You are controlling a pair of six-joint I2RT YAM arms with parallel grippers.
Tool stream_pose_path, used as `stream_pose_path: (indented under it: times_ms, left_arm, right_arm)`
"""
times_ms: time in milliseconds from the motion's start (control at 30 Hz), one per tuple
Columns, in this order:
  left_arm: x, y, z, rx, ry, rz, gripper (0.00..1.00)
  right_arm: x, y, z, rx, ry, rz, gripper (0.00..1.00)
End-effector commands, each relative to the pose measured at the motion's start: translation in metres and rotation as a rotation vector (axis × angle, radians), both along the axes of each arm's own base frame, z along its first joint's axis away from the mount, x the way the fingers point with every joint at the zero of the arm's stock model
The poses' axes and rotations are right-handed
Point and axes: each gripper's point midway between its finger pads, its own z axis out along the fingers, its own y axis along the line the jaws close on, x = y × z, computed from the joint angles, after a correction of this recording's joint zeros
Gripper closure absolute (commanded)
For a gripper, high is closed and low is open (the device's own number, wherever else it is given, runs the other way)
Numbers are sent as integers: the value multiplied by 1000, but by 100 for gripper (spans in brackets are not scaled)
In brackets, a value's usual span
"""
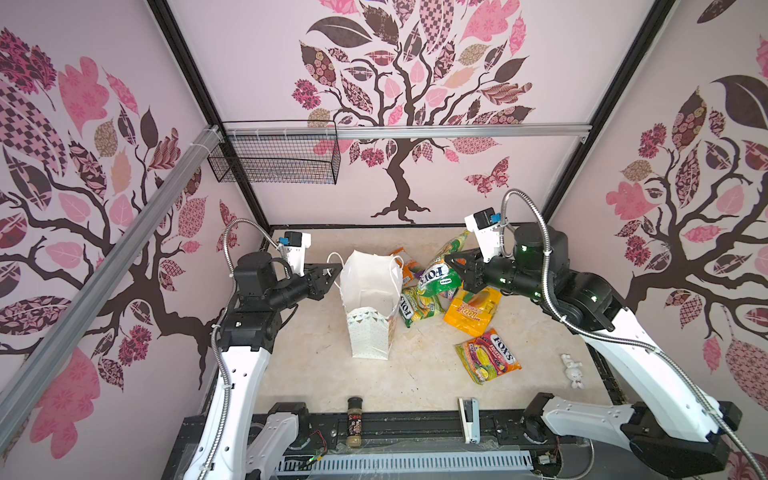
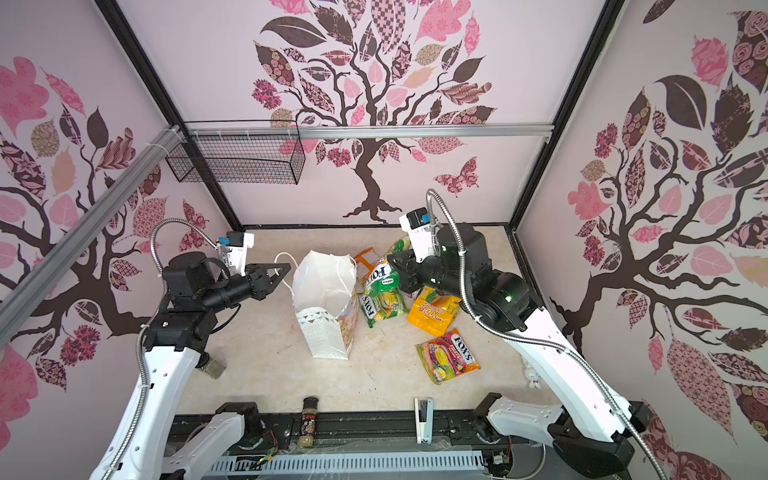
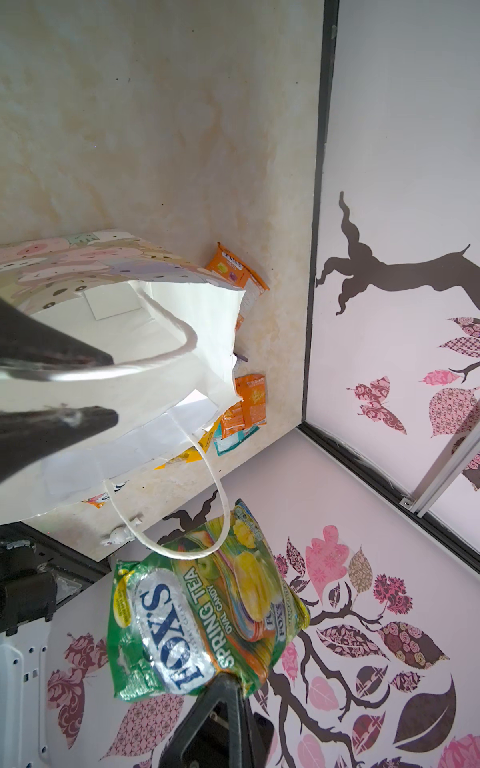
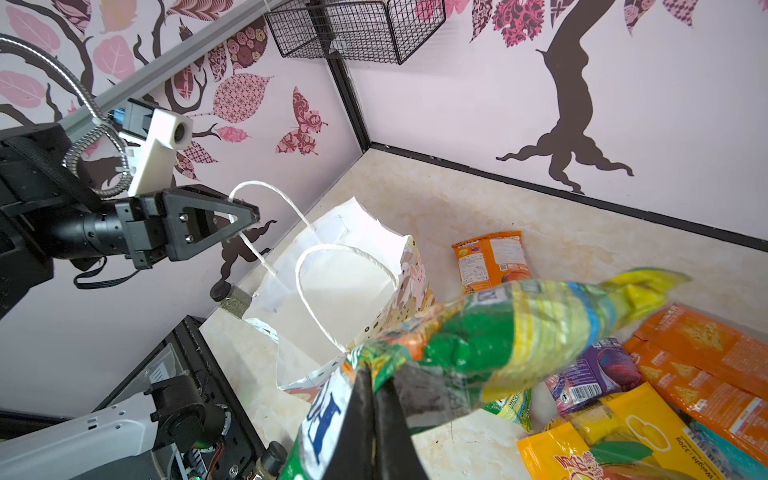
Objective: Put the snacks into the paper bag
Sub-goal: 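Lift the green Fox's packet with the right gripper, raising it high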
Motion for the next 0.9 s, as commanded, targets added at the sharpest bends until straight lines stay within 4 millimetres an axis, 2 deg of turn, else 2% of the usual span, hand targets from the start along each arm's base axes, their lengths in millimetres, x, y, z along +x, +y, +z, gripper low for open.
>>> stream_pose_path:
  times_ms: [0, 267, 533, 867]
  left_arm:
    - [-1, 1, 1, -2, -21, -2, 79]
    - [1, 0, -1, -19, -12, -13, 79]
    - [1, 2, 2, -23, -25, -5, 79]
    - [1, 2, 1, -33, -20, -12, 80]
  right_arm:
    - [-1, 7, 26, 23, -58, 36, 100]
    - [-1, 21, 59, 73, -100, 91, 100]
    - [5, 30, 72, 93, -127, 100, 100]
    - [12, 60, 101, 100, -175, 155, 100]
